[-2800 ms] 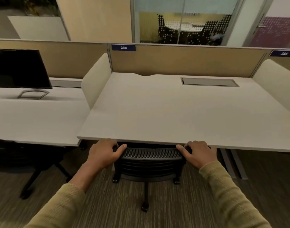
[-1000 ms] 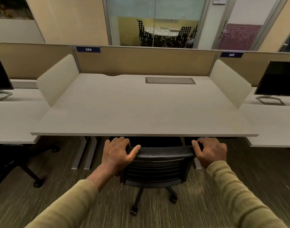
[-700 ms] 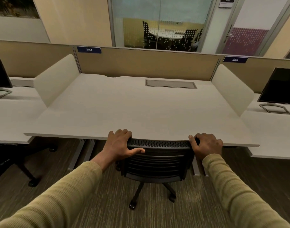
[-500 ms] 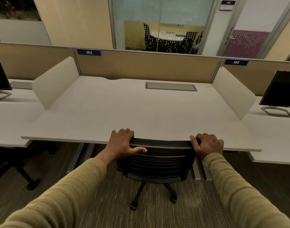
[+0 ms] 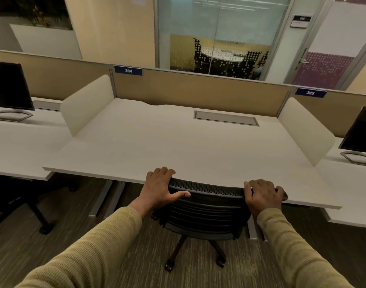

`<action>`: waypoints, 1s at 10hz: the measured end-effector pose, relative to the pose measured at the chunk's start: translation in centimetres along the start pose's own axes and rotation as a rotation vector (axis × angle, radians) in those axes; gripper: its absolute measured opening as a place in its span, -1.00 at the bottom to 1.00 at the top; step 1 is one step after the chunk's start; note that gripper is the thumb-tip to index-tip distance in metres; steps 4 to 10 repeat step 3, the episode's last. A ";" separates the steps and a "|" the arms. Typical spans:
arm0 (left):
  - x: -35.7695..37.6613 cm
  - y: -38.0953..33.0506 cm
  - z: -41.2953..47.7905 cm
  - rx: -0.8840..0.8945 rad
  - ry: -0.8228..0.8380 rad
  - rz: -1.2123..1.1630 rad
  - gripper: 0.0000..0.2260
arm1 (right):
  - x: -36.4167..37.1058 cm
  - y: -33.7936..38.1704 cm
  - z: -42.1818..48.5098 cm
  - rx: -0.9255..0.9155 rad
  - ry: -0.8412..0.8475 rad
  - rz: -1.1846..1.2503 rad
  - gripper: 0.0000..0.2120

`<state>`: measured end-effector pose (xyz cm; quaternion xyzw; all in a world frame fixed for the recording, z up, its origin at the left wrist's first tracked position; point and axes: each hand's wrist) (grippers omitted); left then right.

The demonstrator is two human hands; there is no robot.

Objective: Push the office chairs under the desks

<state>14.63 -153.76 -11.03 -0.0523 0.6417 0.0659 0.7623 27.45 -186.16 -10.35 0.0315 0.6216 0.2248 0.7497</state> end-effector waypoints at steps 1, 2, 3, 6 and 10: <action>0.9 4.4 -4.5 -0.136 0.000 -0.052 -0.03 | 2.2 6.2 -1.2 -0.147 0.038 0.086 -0.36; 2.0 7.7 -7.4 -0.176 0.058 -0.004 -0.05 | 3.4 10.5 -2.1 -0.235 0.000 0.107 -0.33; 2.7 16.2 -14.2 -0.373 0.066 0.027 -0.08 | 7.0 20.7 -4.3 -0.378 0.087 0.135 -0.32; 2.7 16.2 -14.2 -0.373 0.066 0.027 -0.08 | 7.0 20.7 -4.3 -0.378 0.087 0.135 -0.32; 2.7 16.2 -14.2 -0.373 0.066 0.027 -0.08 | 7.0 20.7 -4.3 -0.378 0.087 0.135 -0.32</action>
Point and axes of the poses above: each hand's wrist, its own z-axis towards the middle knuckle, its own x-axis out of the palm, y = z × x, and after that the axes turned 14 degrees about z, right-handed
